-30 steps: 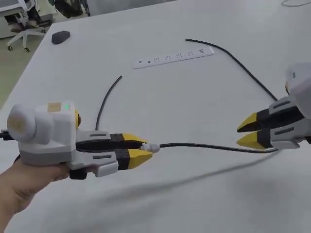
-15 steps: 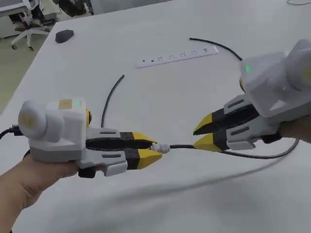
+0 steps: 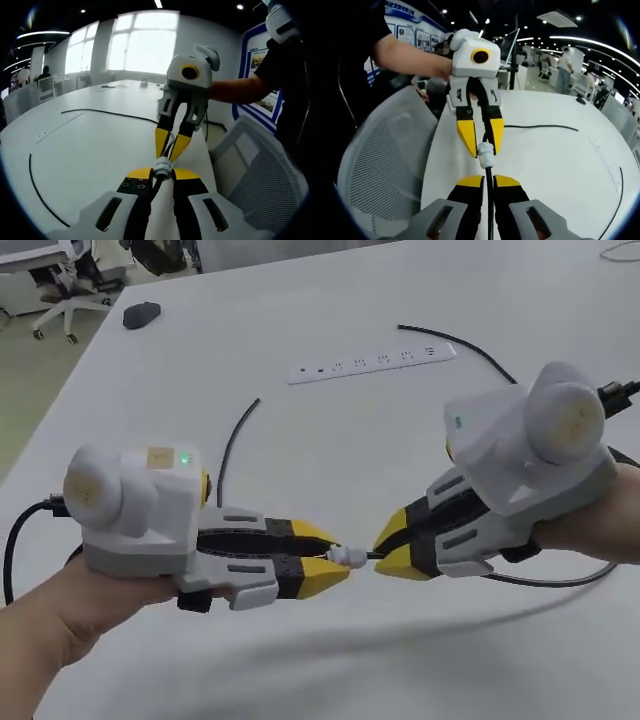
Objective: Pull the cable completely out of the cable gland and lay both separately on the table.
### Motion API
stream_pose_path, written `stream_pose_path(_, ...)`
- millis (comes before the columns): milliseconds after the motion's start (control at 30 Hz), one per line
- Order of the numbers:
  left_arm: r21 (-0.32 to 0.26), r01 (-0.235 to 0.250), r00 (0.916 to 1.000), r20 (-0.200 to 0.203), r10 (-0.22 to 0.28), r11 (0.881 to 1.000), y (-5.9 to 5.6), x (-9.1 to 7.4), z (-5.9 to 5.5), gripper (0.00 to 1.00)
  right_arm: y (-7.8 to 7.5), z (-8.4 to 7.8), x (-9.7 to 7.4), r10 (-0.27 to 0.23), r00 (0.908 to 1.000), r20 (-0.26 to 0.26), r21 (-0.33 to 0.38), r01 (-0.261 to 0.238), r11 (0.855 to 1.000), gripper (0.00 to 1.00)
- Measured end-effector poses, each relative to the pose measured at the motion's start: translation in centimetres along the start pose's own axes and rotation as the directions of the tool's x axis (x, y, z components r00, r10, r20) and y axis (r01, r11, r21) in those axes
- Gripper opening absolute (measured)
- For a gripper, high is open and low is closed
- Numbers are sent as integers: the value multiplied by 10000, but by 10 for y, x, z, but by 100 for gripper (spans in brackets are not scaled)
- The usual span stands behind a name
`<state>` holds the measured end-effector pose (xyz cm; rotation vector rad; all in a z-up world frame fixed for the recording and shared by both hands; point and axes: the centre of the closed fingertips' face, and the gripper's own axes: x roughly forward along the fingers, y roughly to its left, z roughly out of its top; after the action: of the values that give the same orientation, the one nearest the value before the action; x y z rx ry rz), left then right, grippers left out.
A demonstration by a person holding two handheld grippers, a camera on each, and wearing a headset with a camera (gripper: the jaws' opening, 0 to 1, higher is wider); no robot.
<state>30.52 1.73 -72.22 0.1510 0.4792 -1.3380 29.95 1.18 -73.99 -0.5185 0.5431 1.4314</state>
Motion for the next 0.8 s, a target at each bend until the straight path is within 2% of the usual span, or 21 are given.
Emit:
stream_pose_path(100, 111, 54, 9998, -168, -53, 9999, -2, 2, -3, 15, 1, -3, 2, 61, 9999, -149, -106, -63, 9999, 0)
stream_pose_path(200, 150, 118, 9996, -243, -114, 9998, -3, 1, -6, 15, 5, -4, 2, 197, 9998, -78, 305, -194, 9993, 0)
stream_pose_path(367, 192, 84, 9998, -167, -81, 9998, -3, 3, -4, 15, 1, -6, 0, -121, 9999, -74, 361, 123, 9993, 0)
stream_pose_path(467, 278, 41, 9997, -241, -34, 9996, -2, 2, -6, 15, 0, -14, -3, -406, 9988, -282, 314, 414, 9986, 0)
stream_pose_path(667, 276, -90, 9999, -60, 91, 9996, -1, -8, -3, 15, -5, -29, -22, -851, 9959, -296, 693, 870, 9938, 0)
stream_pose_path(800, 304, -194, 9998, -16, 195, 9994, 1, -14, -1, 15, -13, -43, -37, -1242, 9908, -537, 960, 1290, 9870, 0)
